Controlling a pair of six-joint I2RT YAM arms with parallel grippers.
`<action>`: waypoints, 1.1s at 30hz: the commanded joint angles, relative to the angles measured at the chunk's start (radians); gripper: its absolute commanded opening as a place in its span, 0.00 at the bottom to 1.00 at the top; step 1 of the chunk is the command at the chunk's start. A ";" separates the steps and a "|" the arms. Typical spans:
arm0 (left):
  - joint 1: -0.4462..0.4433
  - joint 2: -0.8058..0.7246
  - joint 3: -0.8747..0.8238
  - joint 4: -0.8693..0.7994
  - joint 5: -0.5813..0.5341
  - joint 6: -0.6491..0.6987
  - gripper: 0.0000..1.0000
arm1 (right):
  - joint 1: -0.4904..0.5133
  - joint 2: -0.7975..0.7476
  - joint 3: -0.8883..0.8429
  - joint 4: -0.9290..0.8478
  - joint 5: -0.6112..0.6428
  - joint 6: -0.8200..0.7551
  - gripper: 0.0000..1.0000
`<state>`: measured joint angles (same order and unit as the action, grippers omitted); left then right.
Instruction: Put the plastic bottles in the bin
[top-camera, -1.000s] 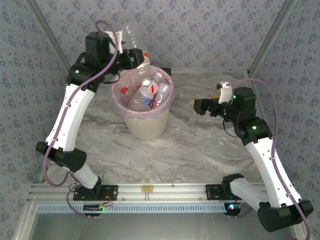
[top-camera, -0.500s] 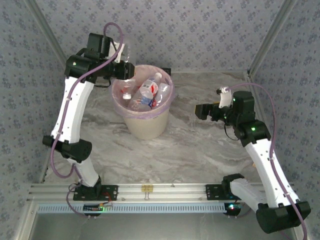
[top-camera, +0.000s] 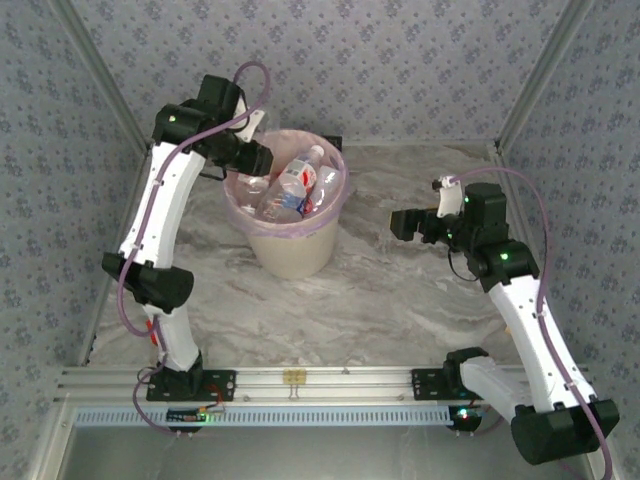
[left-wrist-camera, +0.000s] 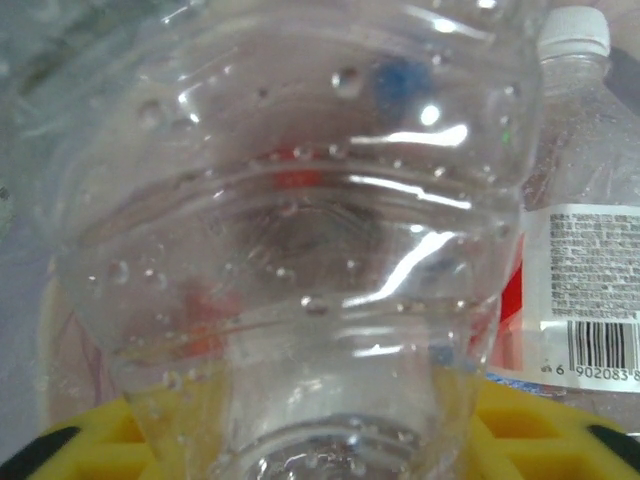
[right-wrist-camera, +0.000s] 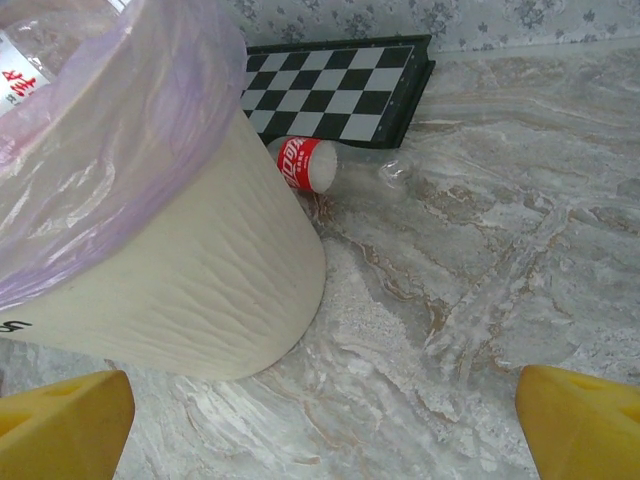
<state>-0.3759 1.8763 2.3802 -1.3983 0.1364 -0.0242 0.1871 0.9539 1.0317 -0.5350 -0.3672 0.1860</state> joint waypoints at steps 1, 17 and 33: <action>-0.008 -0.011 0.051 -0.006 0.043 0.027 0.63 | -0.007 0.008 -0.012 0.007 -0.019 -0.003 1.00; -0.060 0.074 0.143 0.119 -0.095 -0.003 0.52 | -0.001 0.039 -0.009 0.003 -0.033 0.010 1.00; -0.123 -0.194 -0.178 0.444 -0.370 -0.029 0.39 | 0.007 0.066 -0.002 -0.005 -0.030 -0.003 1.00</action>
<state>-0.4999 1.7828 2.2448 -1.0817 -0.1524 -0.0444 0.1871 1.0088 1.0290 -0.5354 -0.3828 0.1864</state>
